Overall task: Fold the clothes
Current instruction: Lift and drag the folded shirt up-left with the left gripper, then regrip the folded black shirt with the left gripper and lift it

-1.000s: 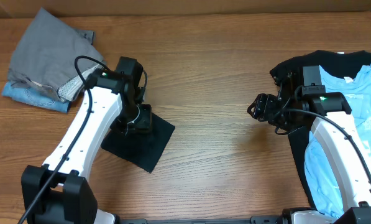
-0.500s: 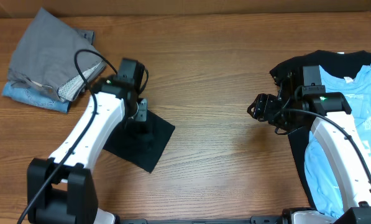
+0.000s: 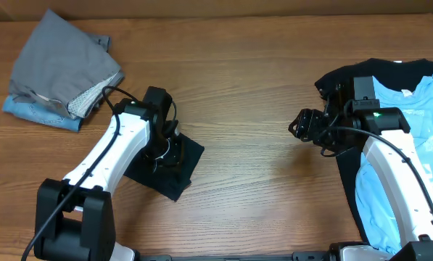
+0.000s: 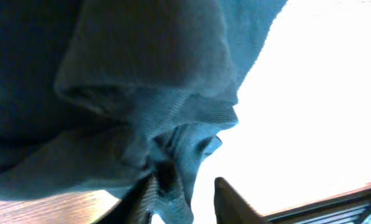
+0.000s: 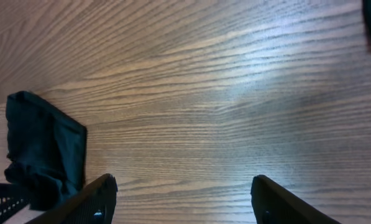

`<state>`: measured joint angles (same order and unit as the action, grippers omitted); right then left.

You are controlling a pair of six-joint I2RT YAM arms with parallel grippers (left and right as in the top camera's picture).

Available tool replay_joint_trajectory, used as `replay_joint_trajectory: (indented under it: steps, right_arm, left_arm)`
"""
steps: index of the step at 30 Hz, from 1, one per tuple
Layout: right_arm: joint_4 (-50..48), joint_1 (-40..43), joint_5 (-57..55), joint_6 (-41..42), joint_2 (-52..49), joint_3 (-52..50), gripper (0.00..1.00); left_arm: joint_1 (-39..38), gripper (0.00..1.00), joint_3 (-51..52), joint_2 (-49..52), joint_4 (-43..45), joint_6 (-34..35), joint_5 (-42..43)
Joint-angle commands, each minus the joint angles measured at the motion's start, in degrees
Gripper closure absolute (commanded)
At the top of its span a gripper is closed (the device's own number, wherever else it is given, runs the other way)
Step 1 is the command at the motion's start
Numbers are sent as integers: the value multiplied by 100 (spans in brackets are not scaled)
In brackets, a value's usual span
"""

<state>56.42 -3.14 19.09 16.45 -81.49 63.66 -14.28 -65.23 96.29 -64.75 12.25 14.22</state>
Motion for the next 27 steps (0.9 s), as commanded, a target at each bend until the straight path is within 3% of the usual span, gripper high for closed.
replay_joint_trajectory:
  steps: [1,7,10,12,16,19,23,27]
  right_arm:
    - [-35,-11,11,-42,87,96,27]
    - [-31,-11,9,-42,87,96,27]
    - [-37,-11,11,-42,87,96,27]
    - [-42,-11,11,-42,87,96,27]
    - [-20,-11,11,-42,87,96,27]
    - [-15,-11,9,-42,87,96,27]
    - [-39,-11,9,-42,87,96,27]
    - [-76,-11,9,-42,87,96,27]
  left_arm:
    - [98,59,-184,-238,-70,20,-160]
    - [518,53,-688,-267,-164,20,-1432]
    - [778,67,-603,-236,212,-9,-1650]
    - [881,83,-422,-184,472,-83,-1493]
    - [874,96,184,-61,811,-199,-861]
    - [789,96,481,-52,715,-315,17]
    - [750,96,382,-83,-136,-1047,960]
    - [872,96,-63,-85,-1141,-1491,570]
